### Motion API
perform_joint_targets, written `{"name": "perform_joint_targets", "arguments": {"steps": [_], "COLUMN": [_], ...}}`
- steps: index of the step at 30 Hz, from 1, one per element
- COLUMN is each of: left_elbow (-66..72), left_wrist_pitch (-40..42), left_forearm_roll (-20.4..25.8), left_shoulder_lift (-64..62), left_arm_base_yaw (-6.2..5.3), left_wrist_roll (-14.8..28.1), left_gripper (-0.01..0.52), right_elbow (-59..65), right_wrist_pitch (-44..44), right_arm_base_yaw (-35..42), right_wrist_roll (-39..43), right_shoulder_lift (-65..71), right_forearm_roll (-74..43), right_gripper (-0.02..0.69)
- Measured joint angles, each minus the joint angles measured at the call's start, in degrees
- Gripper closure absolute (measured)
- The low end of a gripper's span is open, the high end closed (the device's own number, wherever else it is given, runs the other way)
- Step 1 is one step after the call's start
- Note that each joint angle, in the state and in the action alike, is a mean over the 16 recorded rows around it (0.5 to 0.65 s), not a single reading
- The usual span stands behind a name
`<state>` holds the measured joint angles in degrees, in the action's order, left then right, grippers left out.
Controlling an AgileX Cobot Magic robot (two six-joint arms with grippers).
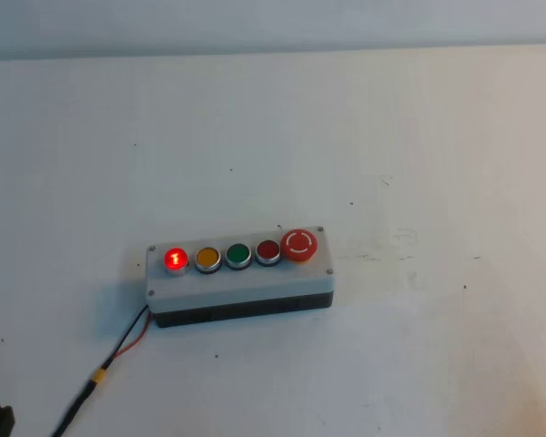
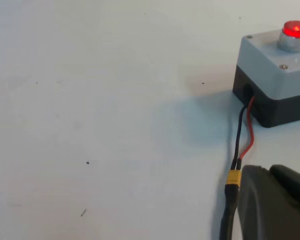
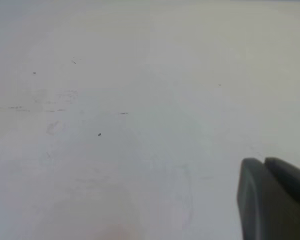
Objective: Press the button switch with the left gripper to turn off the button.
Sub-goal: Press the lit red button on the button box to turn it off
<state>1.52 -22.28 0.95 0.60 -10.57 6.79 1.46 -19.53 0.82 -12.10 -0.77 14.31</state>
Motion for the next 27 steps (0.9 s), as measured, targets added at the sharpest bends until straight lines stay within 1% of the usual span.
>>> {"name": "perform_joint_targets", "arguments": {"steps": [14, 19, 23, 27], "left_elbow": [0.0, 0.0, 0.0, 0.0], "left_wrist_pitch": [0.13, 0.79, 2.4, 5.06], "left_forearm_roll": [0.04, 0.84, 3.63, 9.15], "left_shoulder_lift": [0.0, 0.0, 0.0, 0.0], "left_arm_base_yaw": [0.0, 0.0, 0.0, 0.0], "left_wrist_roll": [0.0, 0.0, -0.18, -0.74], "left_gripper": [0.516, 0.516, 0.516, 0.516], "right_elbow": [0.0, 0.0, 0.0, 0.0], "right_wrist_pitch": [0.0, 0.0, 0.0, 0.0], "right_arm_base_yaw": [0.0, 0.0, 0.0, 0.0], "right_wrist_roll": [0.0, 0.0, 0.0, 0.0], "right_shoulder_lift": [0.0, 0.0, 0.0, 0.0], "right_forearm_roll": [0.0, 0.0, 0.0, 0.0], "right_gripper": [0.681, 0.681, 0.681, 0.681]}}
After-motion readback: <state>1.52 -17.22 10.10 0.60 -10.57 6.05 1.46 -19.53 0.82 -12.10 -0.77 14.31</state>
